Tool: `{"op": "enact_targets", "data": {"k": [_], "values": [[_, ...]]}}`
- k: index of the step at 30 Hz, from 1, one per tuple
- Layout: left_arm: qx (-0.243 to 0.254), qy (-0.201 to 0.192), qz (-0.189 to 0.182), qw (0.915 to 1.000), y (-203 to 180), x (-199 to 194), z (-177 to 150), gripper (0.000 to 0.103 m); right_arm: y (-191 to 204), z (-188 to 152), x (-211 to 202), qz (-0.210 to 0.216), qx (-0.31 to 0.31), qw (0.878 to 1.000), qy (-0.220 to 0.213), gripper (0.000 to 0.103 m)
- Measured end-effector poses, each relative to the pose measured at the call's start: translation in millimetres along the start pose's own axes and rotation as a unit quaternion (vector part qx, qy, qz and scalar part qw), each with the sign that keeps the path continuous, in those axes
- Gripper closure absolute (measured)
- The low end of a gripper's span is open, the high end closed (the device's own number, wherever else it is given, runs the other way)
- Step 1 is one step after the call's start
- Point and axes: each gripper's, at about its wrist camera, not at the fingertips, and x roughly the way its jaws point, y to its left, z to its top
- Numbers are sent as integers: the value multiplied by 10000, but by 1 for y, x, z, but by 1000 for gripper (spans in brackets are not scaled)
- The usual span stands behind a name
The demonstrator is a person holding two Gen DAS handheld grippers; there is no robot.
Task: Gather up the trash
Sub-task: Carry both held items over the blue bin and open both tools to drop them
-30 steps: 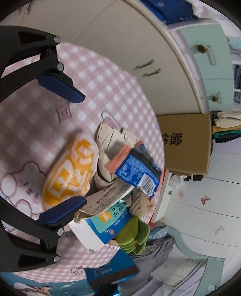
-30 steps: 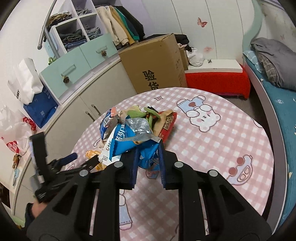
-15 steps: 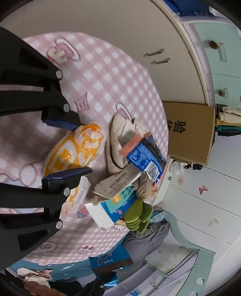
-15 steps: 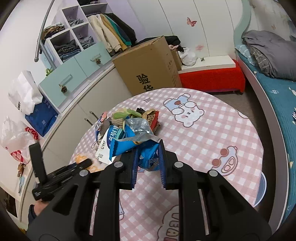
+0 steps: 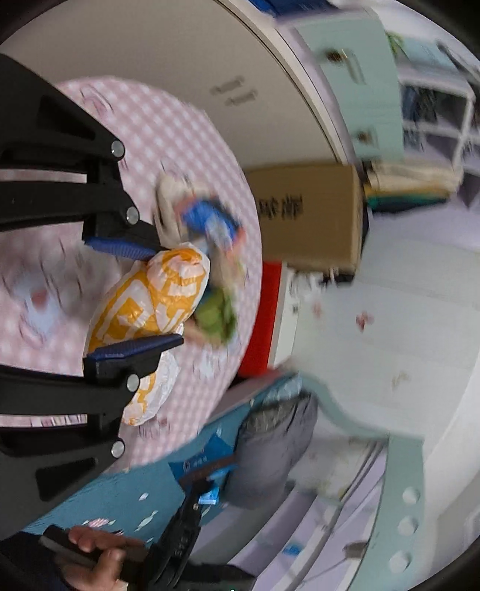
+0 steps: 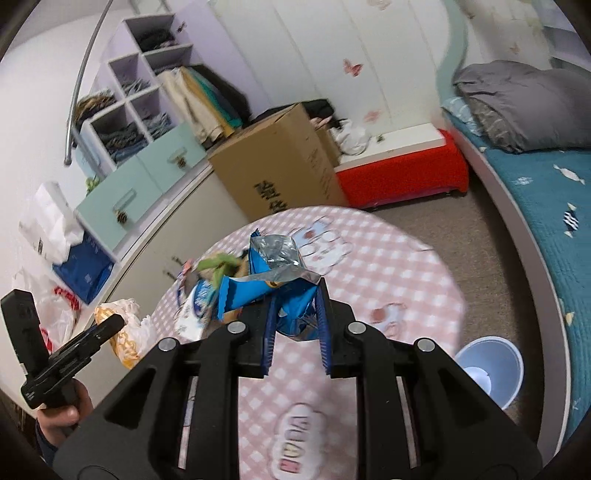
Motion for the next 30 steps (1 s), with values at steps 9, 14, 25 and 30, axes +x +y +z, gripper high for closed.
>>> {"op": "enact_targets", "data": {"k": [9, 14, 25, 30], "values": [[1111, 355, -1136, 9866, -142, 67, 15, 65, -103, 4, -44, -658, 691, 9947, -370, 83], [1545, 820, -1594, 9716, -211, 117, 10, 65, -174, -8, -53, -1082, 1269, 9853, -363, 83], [2825, 2407, -1635, 9141, -356, 244, -52, 64, -317, -60, -21, -1425, 2679, 9526, 224, 83], [3174, 3105, -1362, 8856, -391, 304, -93, 63, -359, -85, 9, -1373, 3166, 9369, 567, 83]]}}
